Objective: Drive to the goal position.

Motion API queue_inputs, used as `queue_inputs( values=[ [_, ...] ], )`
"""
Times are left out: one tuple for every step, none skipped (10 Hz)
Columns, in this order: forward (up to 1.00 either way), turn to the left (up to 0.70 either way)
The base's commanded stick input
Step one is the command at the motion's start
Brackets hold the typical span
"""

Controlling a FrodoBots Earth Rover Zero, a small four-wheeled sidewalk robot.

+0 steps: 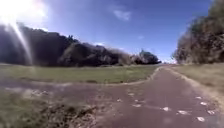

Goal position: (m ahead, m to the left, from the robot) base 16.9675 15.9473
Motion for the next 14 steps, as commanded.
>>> queue_inputs(
  values=[
    [0.93,-0.01],
    [0.92,-0.03],
    [0.91,-0.36],
    [0.91,-0.36],
    [0.91,-0.35],
    [0.91,-0.34],
    [0.91,0.00],
    [0.91,0.00],
    [0.90,0.00],
    [0.76,0.00],
    [0.59,0.00],
    [0.07,0.00],
    [0.08,0.00],
    [0.08,0.00]
  ],
)
